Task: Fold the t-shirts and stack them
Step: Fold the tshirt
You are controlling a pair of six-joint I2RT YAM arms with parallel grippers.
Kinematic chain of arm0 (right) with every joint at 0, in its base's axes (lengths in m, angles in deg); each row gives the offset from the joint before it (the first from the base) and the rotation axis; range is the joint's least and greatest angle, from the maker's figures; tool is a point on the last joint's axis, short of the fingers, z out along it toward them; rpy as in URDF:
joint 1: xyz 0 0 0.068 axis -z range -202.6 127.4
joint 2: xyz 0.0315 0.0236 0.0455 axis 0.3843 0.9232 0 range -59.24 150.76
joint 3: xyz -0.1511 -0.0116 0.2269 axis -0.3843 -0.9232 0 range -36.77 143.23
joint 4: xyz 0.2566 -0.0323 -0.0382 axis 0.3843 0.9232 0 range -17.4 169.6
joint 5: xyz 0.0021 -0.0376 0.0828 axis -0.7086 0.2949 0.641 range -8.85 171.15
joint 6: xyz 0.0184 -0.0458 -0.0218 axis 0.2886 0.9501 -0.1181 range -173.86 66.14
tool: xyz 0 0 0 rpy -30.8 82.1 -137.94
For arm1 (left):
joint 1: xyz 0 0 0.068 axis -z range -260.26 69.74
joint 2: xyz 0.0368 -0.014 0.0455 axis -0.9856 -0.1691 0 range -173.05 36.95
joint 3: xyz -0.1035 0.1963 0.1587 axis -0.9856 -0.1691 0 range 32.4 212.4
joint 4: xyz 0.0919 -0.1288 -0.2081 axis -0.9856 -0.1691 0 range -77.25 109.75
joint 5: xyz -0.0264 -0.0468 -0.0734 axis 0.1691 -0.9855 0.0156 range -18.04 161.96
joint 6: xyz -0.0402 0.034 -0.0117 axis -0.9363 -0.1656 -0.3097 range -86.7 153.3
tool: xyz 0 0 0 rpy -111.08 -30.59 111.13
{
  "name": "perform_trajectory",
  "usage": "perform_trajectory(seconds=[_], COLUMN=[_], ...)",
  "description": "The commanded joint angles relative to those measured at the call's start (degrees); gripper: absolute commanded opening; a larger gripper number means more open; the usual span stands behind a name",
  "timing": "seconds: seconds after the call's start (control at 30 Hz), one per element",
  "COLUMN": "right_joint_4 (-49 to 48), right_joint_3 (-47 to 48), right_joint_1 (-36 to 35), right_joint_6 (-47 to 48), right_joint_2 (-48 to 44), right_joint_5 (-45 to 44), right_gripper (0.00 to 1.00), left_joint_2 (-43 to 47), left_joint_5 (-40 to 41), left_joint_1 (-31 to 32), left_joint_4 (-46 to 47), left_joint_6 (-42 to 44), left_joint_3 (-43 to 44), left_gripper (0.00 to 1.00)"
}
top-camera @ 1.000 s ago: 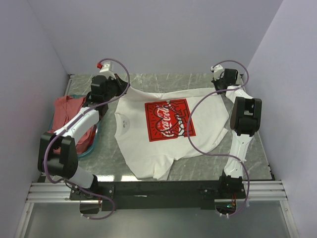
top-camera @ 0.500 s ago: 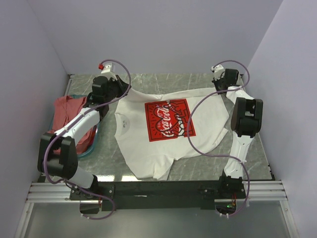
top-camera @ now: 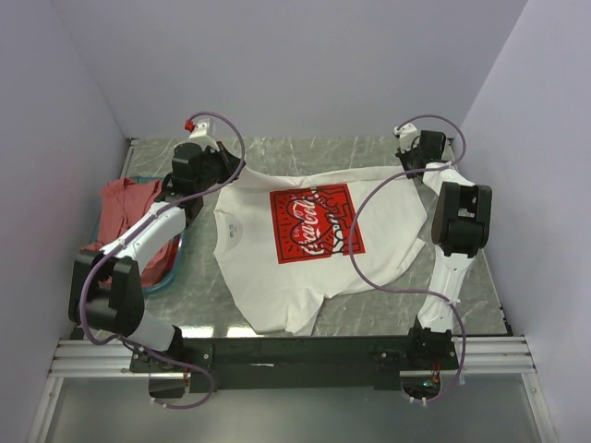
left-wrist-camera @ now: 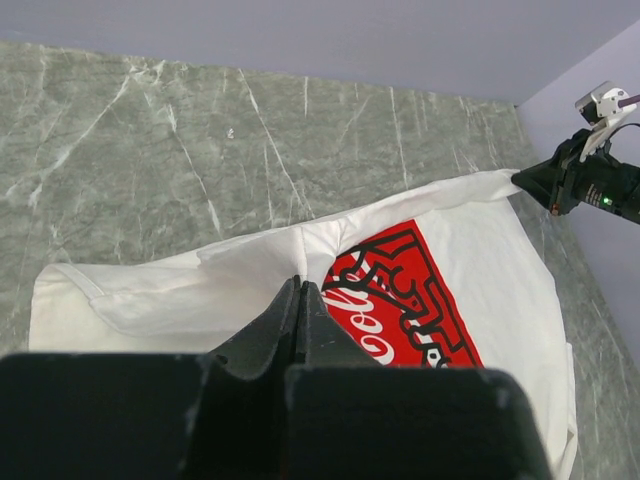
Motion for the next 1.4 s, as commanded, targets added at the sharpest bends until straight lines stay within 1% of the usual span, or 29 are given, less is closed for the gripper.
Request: perform_trajectory(seconds=[0.0,0.57,0.93,1.37], right_joint_4=[-1.81,-2.61,-2.61,-0.5], right_joint_3=[-0.58,-3.22,-3.13,-3.92], right_joint_1=[0.6,1.3,1.39,1.39], right_joint_6=[1.02,2.52,2.43,6.29], right_joint_2=[-4.31,-5.19,-5.19,-4.32], right_joint_5=[0.02,-0.16,-0.16,-1.39], right_gripper=[0.11,0.13,0.13,0.13], left_joint_2=[2.83,4.33,6.52,6.52], left_joint_5=[-0.16,-0.69,-2.45,-2.71], left_joint_1=[0.37,0.72,1.07,2.31], left_joint_4=[1.4,0.17,-2.2,-3.96], left_joint_6=[0.72,1.16,1.07,1.51], left_joint_3=[-0.64,-1.6,-4.68,-4.94], left_gripper=[0.0,0.0,0.0,0.0])
